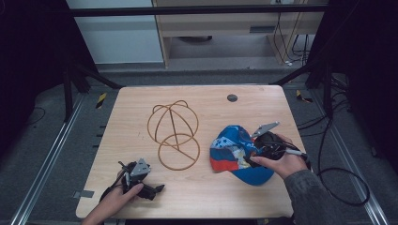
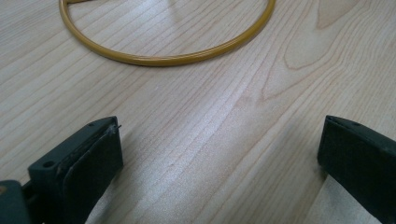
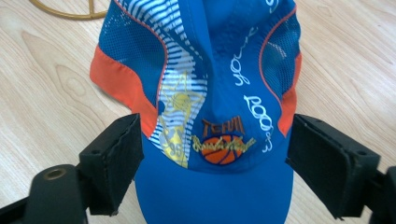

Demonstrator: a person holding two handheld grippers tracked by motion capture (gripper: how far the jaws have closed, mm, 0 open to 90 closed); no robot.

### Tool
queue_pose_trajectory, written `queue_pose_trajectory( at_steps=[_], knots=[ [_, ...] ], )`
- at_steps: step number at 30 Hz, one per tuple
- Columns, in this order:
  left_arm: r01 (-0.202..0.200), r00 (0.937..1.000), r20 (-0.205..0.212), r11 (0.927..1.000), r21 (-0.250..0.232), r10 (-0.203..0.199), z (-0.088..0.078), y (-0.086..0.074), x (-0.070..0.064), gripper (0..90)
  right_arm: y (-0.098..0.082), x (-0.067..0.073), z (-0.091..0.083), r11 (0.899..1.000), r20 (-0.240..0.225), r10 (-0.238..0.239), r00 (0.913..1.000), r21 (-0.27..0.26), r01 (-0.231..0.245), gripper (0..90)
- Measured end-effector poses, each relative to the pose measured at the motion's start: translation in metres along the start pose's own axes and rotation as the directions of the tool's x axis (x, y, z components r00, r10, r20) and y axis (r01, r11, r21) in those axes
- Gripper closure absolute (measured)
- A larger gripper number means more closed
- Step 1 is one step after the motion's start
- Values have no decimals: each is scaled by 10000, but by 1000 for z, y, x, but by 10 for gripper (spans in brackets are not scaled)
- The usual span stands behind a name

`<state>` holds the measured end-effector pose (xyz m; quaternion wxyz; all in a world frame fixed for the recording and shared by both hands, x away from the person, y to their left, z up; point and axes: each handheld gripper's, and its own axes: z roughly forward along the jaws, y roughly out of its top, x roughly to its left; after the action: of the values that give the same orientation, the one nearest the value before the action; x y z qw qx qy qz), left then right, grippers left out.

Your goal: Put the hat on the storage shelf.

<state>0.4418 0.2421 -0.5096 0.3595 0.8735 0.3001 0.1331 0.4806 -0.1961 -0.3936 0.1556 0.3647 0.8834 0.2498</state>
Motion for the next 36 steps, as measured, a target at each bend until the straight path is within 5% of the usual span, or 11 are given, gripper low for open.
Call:
queue_pose_trajectory(
  at_steps=[36],
  knots=[
    [-48, 10000, -9, 10000, 5, 48, -1, -1, 0, 0, 34, -9, 24, 9994, -818, 13, 9967, 358, 16, 181]
  ],
)
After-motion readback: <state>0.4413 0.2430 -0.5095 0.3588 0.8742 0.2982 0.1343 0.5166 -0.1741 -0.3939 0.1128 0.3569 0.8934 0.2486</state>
